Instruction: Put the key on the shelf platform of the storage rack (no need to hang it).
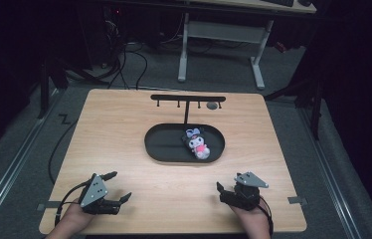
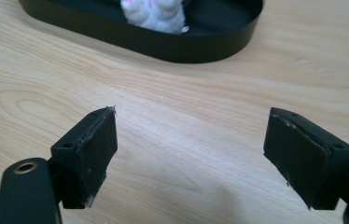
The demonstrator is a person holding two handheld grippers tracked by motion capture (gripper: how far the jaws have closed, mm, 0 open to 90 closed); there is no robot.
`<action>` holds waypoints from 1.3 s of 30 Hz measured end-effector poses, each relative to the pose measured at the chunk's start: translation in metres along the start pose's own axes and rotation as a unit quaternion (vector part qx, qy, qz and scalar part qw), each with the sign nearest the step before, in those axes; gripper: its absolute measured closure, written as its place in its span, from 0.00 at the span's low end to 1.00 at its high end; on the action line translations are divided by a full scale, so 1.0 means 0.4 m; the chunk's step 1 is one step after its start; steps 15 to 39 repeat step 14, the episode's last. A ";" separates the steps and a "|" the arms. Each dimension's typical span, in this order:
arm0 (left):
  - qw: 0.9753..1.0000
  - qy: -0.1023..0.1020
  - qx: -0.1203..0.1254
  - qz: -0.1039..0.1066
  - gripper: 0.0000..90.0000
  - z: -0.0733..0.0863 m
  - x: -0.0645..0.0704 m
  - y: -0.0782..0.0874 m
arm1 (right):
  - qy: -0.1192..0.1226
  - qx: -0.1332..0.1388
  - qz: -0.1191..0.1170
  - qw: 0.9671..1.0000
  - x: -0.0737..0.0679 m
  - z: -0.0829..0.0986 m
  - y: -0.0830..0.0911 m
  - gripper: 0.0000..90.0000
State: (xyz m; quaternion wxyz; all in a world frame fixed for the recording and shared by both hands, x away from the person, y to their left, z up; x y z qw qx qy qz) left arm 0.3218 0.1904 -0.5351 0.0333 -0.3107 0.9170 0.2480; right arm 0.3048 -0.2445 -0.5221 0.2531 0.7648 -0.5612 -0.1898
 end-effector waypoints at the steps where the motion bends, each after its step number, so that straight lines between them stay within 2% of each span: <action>1: 1.000 -0.001 -0.001 0.000 0.17 0.000 0.001 0.000 | 0.003 0.005 0.004 1.000 0.000 0.001 0.005 0.19; 2: 1.000 -0.002 -0.001 0.001 0.17 0.000 0.001 -0.001 | -0.001 0.013 0.005 1.000 0.001 0.002 0.010 0.17; 6: 1.000 0.003 -0.007 0.005 0.17 -0.002 -0.003 -0.006 | -0.008 0.011 0.002 1.000 0.008 0.012 0.012 0.17; 11: 1.000 -0.001 -0.017 0.008 0.17 -0.003 -0.002 -0.012 | -0.018 0.018 0.004 1.000 0.014 0.017 0.019 0.17; 14: 1.000 -0.004 -0.013 0.014 0.17 -0.003 0.000 -0.010 | -0.016 0.024 0.009 1.000 0.017 0.016 0.024 0.17; 39: 1.000 -0.004 -0.013 0.014 0.17 -0.003 0.000 -0.010 | -0.016 0.024 0.009 1.000 0.017 0.016 0.024 0.17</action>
Point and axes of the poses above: each handheld gripper's, and its own axes: y roughly backward along the jaws, z roughly out of its underside, x roughly to its right, the point moved 2 cm from there along -y, roughly forward along the jaws, and after that the axes turned 4 degrees about -y, right-handed, at the moved point
